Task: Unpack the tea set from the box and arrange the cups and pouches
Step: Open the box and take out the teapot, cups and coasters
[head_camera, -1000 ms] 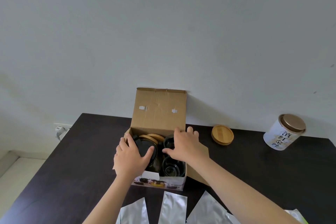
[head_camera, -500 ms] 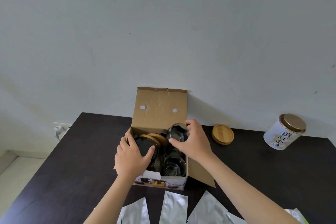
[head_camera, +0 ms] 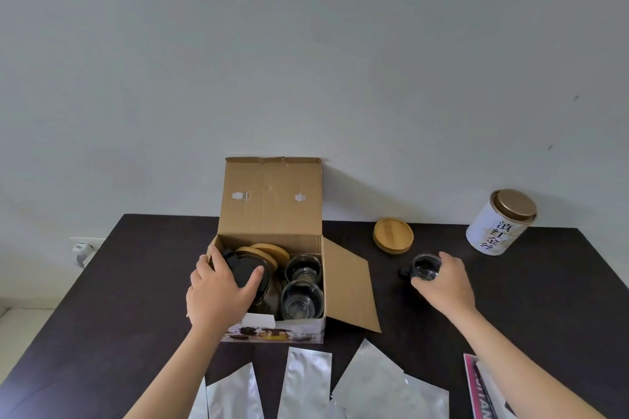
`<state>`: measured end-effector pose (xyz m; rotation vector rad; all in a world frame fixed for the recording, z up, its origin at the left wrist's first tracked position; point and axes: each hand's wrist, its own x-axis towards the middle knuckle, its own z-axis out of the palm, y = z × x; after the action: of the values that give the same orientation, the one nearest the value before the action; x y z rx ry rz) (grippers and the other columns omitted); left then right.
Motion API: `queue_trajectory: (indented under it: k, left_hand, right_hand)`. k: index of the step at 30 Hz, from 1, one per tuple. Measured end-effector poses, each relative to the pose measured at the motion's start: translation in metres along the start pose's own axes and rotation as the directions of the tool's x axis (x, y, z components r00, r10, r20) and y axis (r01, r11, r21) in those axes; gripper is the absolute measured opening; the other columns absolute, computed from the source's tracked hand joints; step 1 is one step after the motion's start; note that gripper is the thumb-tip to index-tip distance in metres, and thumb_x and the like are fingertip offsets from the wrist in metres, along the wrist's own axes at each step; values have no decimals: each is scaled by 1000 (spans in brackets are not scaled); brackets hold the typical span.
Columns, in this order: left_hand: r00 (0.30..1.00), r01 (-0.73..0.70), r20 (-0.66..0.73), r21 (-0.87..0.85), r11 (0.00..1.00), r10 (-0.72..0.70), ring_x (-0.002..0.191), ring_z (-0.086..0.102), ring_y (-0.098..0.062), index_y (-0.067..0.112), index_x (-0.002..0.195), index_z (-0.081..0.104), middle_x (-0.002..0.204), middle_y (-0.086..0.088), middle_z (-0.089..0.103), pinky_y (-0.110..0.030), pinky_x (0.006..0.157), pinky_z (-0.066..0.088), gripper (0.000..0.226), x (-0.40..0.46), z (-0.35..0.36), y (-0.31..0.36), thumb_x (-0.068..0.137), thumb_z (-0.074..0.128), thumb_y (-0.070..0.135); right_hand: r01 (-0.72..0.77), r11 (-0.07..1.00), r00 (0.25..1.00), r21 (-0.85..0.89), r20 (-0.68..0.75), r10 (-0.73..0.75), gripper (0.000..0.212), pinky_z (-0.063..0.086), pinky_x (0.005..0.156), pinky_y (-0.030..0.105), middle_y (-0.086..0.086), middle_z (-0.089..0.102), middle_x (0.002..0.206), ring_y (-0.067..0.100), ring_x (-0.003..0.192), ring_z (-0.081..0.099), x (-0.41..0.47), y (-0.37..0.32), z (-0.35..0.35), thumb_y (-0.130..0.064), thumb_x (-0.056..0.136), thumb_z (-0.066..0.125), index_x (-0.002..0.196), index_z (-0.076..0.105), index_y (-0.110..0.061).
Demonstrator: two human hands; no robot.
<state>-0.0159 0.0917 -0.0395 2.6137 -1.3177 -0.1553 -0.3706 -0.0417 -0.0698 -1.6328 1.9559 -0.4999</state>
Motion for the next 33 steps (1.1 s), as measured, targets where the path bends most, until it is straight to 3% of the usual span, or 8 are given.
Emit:
queue_trajectory:
  k: [5,8,11,15,19,27,33]
  left_hand:
    - [1000,3,6,9,1000,-3,133,35,-40,8,150,9,150,-21,28,-48,96,44,103,0,0,1,78,34,78]
    - [1000,11,11,17,1000,-11,133,34,-40,8,150,8,150,-21,28,-49,96,44,103,0,-1,2,78,33,77]
    - [1000,13,8,20,1000,-13,132,35,-41,8,150,9,149,-21,29,-50,94,45,104,0,0,2,76,32,78]
    - [1000,23,7,29,999,-24,131,36,-41,9,149,10,148,-21,31,-52,93,46,104,1,1,2,75,33,78]
    - [999,31,8,30,999,-31,130,36,-42,9,149,12,147,-21,32,-53,91,46,104,1,2,3,74,35,77]
    - [999,39,12,43,998,-40,130,37,-42,8,150,11,146,-22,32,-52,89,47,105,3,3,3,73,34,77]
    - [999,40,1,32,999,-40,129,38,-42,8,150,11,146,-23,33,-52,89,48,106,3,5,1,73,34,78]
  right_hand:
    - [-49,998,999,-31,-4,49,65,51,79,41,11,45,128,30,105,57,26,27,-3,-27,70,76,126,49,-10]
    - [-29,999,999,-35,-37,28,63,51,87,45,11,45,133,32,117,52,46,31,-5,-26,71,74,126,49,-8]
    - [-22,991,999,-129,-50,16,76,44,101,48,15,35,148,31,136,34,67,33,-6,-29,79,69,142,36,-3]
    - [28,965,1000,-262,-1,-30,69,41,104,49,19,28,151,33,142,22,94,31,-9,-27,88,57,144,28,-1]
    - [69,923,996,-380,81,-42,66,23,115,46,22,6,158,33,148,-3,110,31,-11,-23,98,45,150,12,1]
    - [111,862,988,-494,147,-43,71,4,118,41,24,-9,158,34,147,-8,130,33,-11,-26,103,35,148,-8,6]
    - [124,840,982,-528,186,-28,71,2,119,40,23,-12,158,33,147,-10,139,27,-18,-28,103,33,148,-11,6]
